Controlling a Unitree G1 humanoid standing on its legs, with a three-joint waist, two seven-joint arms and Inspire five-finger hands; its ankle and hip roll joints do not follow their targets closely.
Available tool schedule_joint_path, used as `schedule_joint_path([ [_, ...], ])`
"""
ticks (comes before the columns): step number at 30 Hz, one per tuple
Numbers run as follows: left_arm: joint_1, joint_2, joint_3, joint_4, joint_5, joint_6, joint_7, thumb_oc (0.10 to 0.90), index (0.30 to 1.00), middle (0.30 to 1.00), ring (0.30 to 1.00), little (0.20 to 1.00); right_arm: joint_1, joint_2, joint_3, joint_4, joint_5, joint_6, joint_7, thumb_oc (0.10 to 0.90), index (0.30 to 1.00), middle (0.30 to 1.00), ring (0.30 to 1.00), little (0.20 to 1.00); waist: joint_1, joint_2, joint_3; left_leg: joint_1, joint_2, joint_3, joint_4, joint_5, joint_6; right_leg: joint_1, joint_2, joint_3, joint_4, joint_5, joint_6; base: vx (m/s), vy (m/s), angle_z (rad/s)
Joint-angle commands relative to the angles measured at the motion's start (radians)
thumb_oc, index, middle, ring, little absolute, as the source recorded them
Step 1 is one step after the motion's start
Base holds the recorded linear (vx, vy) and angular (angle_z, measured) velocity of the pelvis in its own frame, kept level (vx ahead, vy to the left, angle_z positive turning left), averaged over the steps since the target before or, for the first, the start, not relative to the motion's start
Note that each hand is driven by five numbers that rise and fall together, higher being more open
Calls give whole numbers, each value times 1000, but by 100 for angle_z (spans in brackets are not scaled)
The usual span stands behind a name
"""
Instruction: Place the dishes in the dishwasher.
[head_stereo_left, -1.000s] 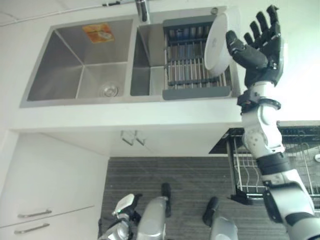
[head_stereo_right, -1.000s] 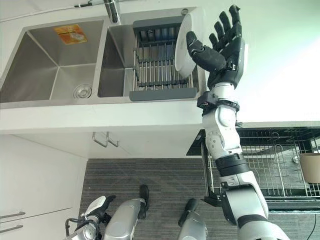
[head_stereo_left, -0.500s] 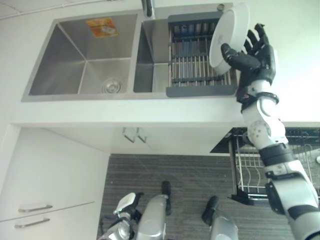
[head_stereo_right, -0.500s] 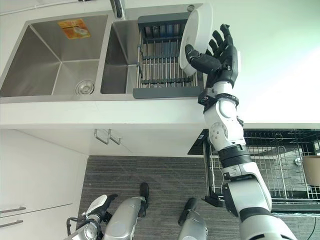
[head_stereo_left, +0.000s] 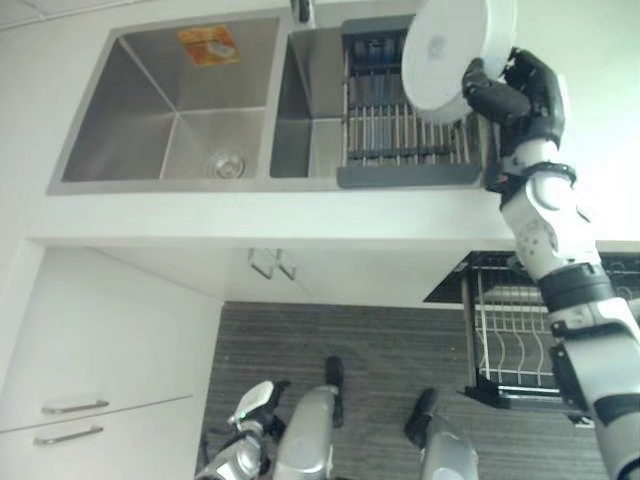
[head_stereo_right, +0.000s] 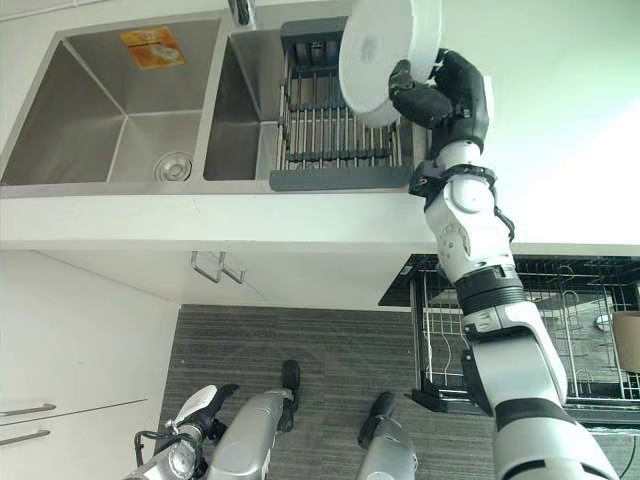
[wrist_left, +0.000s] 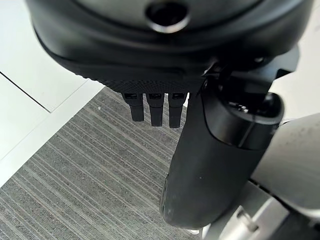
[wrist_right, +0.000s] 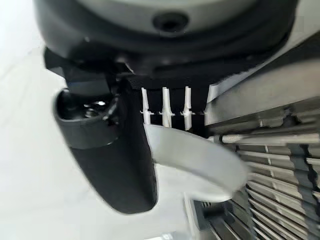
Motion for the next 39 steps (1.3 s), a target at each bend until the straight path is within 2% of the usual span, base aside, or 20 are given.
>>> schedule_joint_path([
  [1,16,61,-31,-58,-3,2,18,800,900,900,900,900,-136,-85,13,-21,-18,-48,14,400,300,300,300,300,22,-9,-19,1,-36,-54,82,-136,-27,25,51,39,-32,-44,12,0,0,0],
  [4,17,63,-32,-63,-4,4,18,800,900,900,900,900,-137,-83,13,-11,-20,-53,11,400,300,300,300,300,24,-9,-21,1,-37,-54,82,-137,-27,25,50,38,-32,-44,13,0,0,0],
  [8,20,61,-34,-60,-4,1,26,800,900,900,900,900,-137,-77,11,-3,10,-98,-3,400,300,300,300,300,24,-9,-23,3,-36,-51,82,-138,-26,26,51,38,-32,-45,12,-9,-2,0],
  [9,21,60,-35,-59,-2,0,29,800,900,900,900,900,-135,-73,6,-5,20,-125,-4,400,300,300,300,300,25,-9,-25,3,-37,-51,82,-139,-26,27,52,38,-32,-47,12,-44,-17,2],
  [10,24,57,-35,-53,6,-1,32,800,900,900,900,900,-120,-55,-9,-28,28,-196,-3,400,300,300,300,300,23,-10,-33,9,-39,-52,82,-145,-25,35,53,39,-32,-53,13,-41,-18,2],
  [14,28,39,-30,-33,19,11,35,800,900,900,900,900,-76,7,-30,-138,29,-325,12,400,300,300,300,300,18,-13,-58,29,-36,-45,82,-156,-26,56,49,35,-32,-65,15,-32,-23,1],
  [19,27,13,-12,-9,33,42,27,800,900,900,900,900,2,94,-37,-347,-68,-373,-48,400,300,300,300,300,0,-21,-97,62,-22,-27,82,-166,-29,84,45,26,-32,-78,18,-58,-55,-5],
  [24,33,-30,14,42,23,84,10,800,900,900,900,900,133,149,-49,-542,-144,-398,-110,400,300,300,300,300,-43,-31,-159,115,13,22,82,-178,-38,120,43,23,-32,-95,17,-30,-79,-15],
  [30,53,-56,58,98,3,89,4,800,900,900,900,900,277,154,-86,-670,-184,-460,-140,400,300,300,300,300,-94,-47,-201,153,46,76,82,-186,-48,125,45,45,-32,-102,16,-25,-82,-38],
  [34,53,-61,66,118,2,96,2,800,900,900,900,900,353,131,-120,-739,-187,-460,-146,400,300,300,300,300,-127,-57,-215,158,67,107,82,-184,-54,111,50,58,-32,-98,18,-47,-94,-42],
  [39,48,-66,86,134,-26,112,3,800,900,900,900,900,508,99,-189,-815,-134,-464,-98,400,300,300,300,300,-179,-73,-224,169,99,149,82,-185,-64,96,56,78,-32,-97,23,-45,-85,-36],
])
